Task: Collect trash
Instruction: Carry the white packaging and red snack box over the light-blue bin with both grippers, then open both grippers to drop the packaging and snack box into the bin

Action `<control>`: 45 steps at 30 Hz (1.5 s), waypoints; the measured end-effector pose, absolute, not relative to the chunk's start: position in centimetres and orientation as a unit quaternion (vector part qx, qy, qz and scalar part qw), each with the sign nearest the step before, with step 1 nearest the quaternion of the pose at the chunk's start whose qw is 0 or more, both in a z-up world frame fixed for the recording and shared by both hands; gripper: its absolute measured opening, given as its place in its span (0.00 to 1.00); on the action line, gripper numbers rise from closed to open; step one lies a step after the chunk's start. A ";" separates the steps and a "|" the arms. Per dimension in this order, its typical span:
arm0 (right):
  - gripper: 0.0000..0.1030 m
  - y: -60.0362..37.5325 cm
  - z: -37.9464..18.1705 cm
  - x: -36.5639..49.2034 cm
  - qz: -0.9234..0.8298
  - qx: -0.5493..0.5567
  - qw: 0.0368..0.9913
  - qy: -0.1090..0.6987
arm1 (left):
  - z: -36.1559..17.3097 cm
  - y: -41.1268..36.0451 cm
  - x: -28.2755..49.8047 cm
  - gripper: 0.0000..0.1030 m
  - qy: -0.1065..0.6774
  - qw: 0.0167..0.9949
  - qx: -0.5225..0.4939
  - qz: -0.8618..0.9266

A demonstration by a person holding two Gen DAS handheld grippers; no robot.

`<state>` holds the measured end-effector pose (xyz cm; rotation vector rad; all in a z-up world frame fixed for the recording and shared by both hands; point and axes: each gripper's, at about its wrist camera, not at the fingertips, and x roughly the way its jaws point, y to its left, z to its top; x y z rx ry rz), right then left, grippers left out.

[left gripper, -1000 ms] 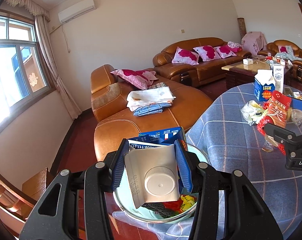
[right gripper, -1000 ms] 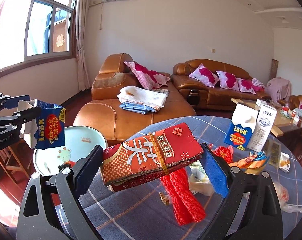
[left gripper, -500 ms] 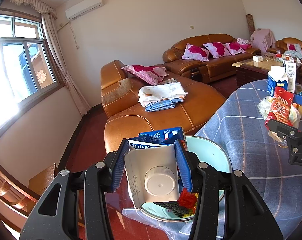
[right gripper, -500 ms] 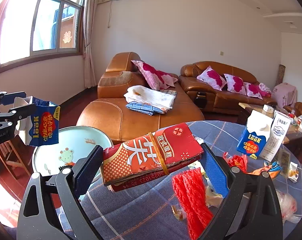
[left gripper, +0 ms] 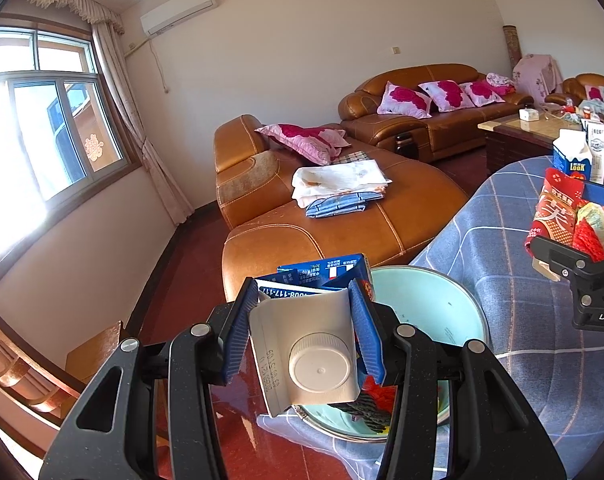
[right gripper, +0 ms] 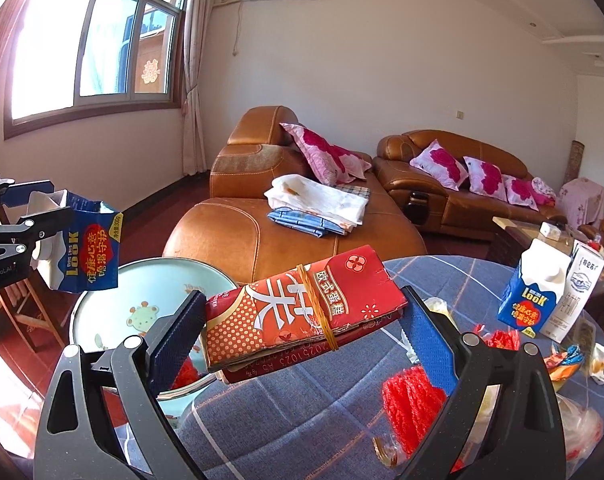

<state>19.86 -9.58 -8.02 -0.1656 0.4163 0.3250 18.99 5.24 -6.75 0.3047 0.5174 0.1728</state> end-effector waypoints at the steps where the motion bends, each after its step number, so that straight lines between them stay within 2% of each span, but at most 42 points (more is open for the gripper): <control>1: 0.90 -9.4 -8.0 20.0 0.162 -0.082 0.962 0.206 | -6.8 5.3 19.0 0.45 0.255 0.951 0.150 0.086; 45: 0.90 -4.5 -8.8 21.7 0.205 -0.122 0.948 0.209 | -7.2 6.9 20.2 0.45 0.261 0.947 0.153 0.110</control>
